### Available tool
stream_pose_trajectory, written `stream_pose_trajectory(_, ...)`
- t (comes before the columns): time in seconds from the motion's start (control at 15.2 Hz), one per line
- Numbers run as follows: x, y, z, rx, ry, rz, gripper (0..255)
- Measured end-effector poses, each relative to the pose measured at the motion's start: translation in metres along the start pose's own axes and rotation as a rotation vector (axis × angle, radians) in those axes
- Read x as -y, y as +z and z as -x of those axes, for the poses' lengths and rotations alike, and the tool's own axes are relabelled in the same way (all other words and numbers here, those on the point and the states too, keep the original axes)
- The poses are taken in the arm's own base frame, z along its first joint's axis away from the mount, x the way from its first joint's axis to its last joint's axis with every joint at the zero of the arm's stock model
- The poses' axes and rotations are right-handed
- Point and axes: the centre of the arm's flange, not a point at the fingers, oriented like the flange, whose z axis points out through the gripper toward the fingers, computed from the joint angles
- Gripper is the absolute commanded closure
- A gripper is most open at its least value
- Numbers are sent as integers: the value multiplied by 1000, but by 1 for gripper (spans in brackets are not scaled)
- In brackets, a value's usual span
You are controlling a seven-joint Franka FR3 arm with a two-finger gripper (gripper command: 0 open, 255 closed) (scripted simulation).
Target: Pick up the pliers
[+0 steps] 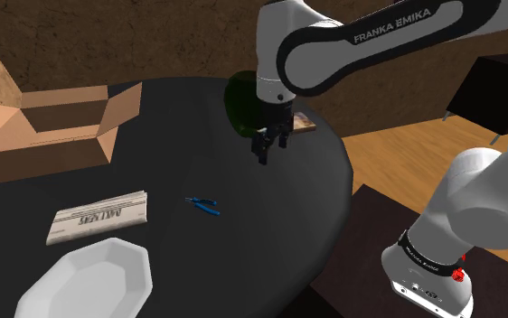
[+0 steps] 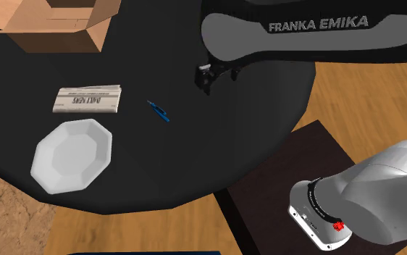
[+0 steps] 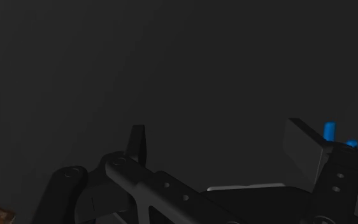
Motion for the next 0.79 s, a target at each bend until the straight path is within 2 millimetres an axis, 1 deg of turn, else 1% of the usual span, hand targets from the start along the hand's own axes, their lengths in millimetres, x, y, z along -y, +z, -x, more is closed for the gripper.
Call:
stream_pose_trajectory(0.26,38,20,-28,-12,-46,-2,0)
stream_pose_trajectory(0.4,63,31,-37,-17,-69,-3,0)
stream_pose_trajectory(0.53,79,41,-51,-23,-92,-4,0)
stream_pose_trajectory(0.66,105,52,-62,-29,-115,-5,0)
stream_pose_trajectory(0.79,124,63,-72,-35,-138,-6,0)
